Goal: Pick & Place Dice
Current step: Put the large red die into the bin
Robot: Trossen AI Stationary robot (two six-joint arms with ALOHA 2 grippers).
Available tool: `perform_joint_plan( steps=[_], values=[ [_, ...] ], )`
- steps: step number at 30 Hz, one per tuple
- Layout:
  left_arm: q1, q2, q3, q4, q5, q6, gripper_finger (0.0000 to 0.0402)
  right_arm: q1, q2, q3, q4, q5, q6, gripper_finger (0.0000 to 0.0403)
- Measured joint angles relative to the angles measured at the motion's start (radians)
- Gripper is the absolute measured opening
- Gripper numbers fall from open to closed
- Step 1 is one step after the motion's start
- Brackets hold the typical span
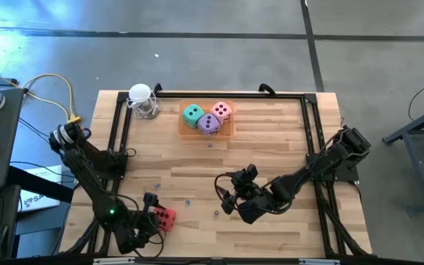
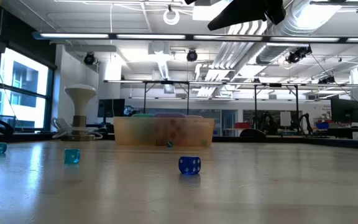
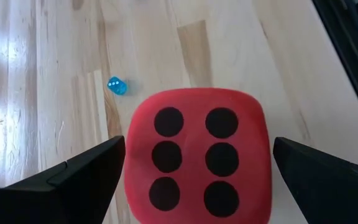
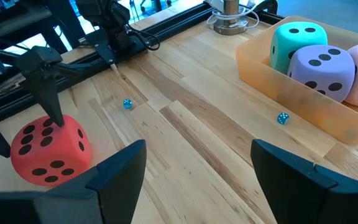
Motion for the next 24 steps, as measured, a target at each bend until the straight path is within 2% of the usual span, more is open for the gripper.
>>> perform_joint_plan(
  steps=[9,19,24],
  values=[
    [0.005,0.011,0.000,-0.007,0.001,-0.022,0.0400,0.000,0.000,0.000,0.000,0.000,0.003,0.0282],
    [0.042,0.012,0.000,-0.025,0.056,-0.081,0.0400,0.000,0.000,0.000,0.008,0.000,0.003,0.0282],
    [0.042,0.047,0.002,-0.021,0.058,-0.087,0.0400,0.000,0.000,0.000,0.008,0.000,0.003,0.0282]
  ],
)
